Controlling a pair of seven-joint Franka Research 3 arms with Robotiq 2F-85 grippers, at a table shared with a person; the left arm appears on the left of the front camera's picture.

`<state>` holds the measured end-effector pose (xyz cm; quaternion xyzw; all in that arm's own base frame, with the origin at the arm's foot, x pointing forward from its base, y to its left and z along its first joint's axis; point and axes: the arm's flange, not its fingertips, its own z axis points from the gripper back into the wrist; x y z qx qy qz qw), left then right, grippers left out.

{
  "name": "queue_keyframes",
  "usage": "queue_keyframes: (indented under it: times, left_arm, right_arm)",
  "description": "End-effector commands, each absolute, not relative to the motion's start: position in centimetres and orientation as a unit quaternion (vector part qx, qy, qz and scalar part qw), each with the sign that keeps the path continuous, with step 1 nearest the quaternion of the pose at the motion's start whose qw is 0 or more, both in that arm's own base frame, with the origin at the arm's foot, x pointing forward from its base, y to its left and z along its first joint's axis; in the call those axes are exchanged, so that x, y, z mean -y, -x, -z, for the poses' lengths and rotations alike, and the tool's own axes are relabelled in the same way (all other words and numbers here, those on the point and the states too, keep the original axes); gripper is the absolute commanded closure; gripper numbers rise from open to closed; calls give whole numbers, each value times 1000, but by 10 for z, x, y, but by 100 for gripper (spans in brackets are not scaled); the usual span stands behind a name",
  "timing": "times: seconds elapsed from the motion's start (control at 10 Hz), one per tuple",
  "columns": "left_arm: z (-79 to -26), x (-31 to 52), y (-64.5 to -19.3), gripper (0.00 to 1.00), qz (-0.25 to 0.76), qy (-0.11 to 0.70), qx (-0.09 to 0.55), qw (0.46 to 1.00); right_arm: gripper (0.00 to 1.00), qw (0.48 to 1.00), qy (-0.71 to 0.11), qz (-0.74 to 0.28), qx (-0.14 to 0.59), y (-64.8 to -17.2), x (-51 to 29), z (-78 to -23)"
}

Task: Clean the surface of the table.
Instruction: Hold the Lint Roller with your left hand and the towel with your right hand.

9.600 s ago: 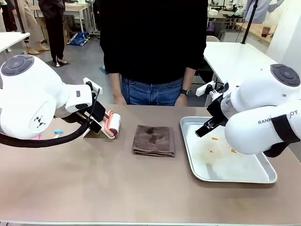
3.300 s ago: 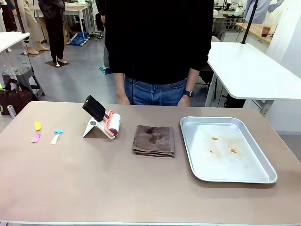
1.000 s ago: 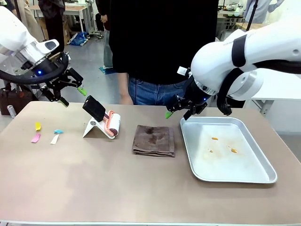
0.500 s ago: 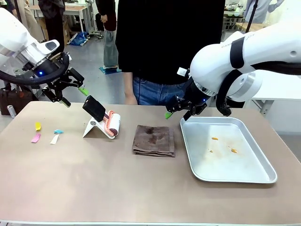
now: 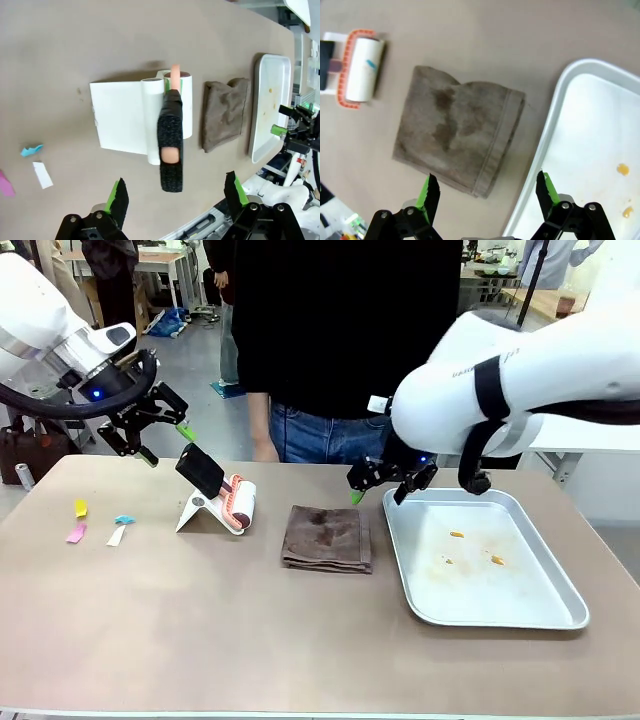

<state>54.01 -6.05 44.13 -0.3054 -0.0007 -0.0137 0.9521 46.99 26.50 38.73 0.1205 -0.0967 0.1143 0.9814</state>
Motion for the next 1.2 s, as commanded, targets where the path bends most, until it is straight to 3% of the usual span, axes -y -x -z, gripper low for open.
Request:
queue_keyframes:
  times: [0.0, 0.4, 0.8, 1.1]
  left_arm:
    - [-443, 73, -525, 0, -4, 303, 2, 953]
    - [-436, 92, -525, 0, 4, 269, 3, 963]
    - [-429, 99, -525, 0, 1, 224, 1, 975]
    - [-431, 111, -528, 0, -2, 214, 7, 977]
  right_arm:
    - [0, 990, -87, -86, 77, -483, -297, -391]
    - [0, 998, -18, -57, 30, -499, -332, -359]
    - [0, 1000, 0, -5, -9, -503, -346, -327]
    - [0, 998, 21, 57, 8, -506, -332, -318]
